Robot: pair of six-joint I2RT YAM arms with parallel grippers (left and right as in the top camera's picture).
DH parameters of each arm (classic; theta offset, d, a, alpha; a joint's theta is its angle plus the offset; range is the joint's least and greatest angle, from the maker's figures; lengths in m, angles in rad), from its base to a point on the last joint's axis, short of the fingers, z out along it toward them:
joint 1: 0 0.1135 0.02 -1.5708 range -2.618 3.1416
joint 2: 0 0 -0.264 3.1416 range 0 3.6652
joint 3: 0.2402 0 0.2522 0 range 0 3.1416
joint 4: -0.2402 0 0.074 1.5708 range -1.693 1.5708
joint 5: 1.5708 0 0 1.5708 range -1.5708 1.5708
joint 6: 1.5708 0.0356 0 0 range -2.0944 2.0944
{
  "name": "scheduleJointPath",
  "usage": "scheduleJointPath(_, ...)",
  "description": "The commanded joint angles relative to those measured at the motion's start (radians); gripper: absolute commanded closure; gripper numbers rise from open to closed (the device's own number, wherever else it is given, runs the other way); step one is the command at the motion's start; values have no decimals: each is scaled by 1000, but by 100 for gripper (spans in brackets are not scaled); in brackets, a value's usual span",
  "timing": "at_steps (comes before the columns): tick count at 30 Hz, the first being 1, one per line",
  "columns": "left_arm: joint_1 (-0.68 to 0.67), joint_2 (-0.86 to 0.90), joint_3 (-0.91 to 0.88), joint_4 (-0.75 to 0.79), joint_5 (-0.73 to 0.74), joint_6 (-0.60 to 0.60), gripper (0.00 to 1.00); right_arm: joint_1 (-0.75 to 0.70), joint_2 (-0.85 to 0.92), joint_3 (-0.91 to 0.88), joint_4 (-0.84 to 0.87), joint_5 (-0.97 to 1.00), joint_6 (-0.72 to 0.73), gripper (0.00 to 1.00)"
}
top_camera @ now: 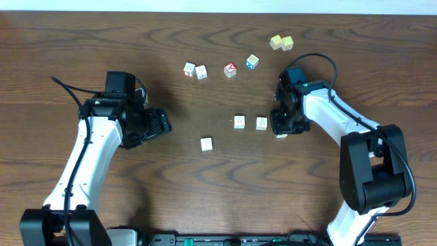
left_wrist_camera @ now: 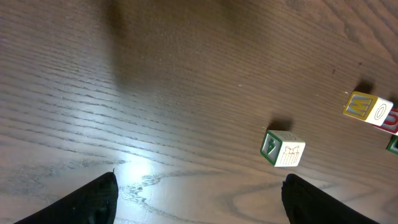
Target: Lift 4 blocks
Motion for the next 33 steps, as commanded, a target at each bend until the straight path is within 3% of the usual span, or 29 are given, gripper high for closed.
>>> scheduleJointPath(1, 4, 7, -13, 0, 2, 6, 16, 3, 3, -3, 32, -5, 42, 70)
scheduleJointPath(18, 4, 7, -13, 0, 2, 6, 16, 3, 3, -3, 61, -2, 76, 70)
scheduleJointPath(22, 4, 7, -13, 0, 2, 6, 16, 3, 3, -3, 51, -2, 87, 65)
scheduleJointPath(24, 4, 7, -13, 0, 2, 6, 15, 3, 3, -3, 51, -1, 87, 55)
scheduleJointPath(33, 4, 7, -13, 0, 2, 6, 15, 3, 3, 1, 53, -2, 150, 50)
